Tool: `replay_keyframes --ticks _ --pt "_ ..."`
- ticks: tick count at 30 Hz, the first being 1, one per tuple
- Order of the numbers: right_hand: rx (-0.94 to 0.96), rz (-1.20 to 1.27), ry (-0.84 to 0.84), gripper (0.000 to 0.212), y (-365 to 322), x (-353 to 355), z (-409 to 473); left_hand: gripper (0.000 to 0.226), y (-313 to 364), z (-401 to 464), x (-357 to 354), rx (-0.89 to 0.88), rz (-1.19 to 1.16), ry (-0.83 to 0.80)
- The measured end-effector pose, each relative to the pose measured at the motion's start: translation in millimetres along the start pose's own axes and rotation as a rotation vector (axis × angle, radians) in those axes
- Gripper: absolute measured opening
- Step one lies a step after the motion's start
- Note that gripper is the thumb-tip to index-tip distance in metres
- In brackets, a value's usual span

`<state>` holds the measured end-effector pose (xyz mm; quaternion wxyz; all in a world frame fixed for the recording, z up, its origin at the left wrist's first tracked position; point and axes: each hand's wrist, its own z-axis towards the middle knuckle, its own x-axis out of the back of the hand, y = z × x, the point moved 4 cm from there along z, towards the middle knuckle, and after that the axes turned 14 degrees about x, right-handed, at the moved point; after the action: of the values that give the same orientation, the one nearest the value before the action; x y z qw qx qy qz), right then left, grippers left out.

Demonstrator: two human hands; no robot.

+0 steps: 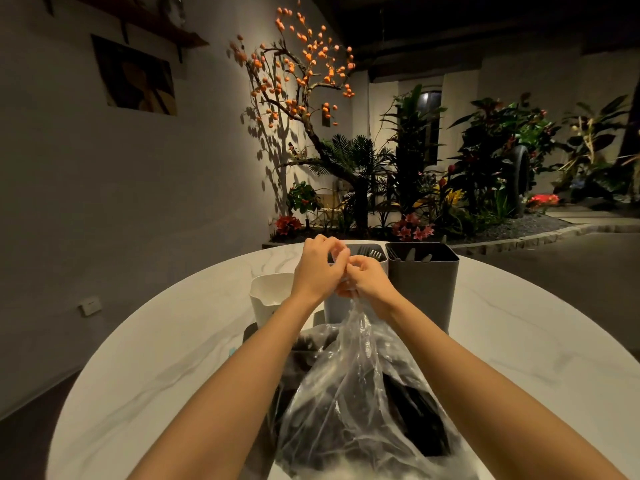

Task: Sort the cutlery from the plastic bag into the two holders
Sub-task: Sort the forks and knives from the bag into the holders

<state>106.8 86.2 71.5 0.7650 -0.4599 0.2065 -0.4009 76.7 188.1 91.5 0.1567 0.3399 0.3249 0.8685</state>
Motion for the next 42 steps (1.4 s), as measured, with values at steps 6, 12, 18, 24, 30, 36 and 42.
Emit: replay_keyframes --ticks 6,12,18,24,30,36,42 --pt "-0.032 -0.090 -0.048 0.021 1 -26 1 0.015 -26 -5 31 0.182 -0.076 0.115" --pt "-0.115 -0.068 0.058 0.025 12 -31 3 0.017 -57 -1 69 0.342 0.012 0.309" --pt "-0.152 -0.061 0.018 0.026 17 -38 -2 0.021 -81 -1 72 0.280 0.133 0.309" --pt "-0.161 -0.081 -0.009 0.025 26 -40 -4 0.038 -95 -2 51 0.251 0.590 0.094" --pt "-0.149 -0.047 0.028 0.023 25 -36 -3 0.037 -78 -3 54 0.212 0.286 0.166" --pt "-0.095 -0.018 0.129 0.023 11 -25 -6 0.030 -42 -19 31 0.115 0.208 -0.071" --pt "-0.043 -0.053 0.254 0.022 -3 -2 -22 0.028 -11 -39 17 0.096 0.151 -0.135"
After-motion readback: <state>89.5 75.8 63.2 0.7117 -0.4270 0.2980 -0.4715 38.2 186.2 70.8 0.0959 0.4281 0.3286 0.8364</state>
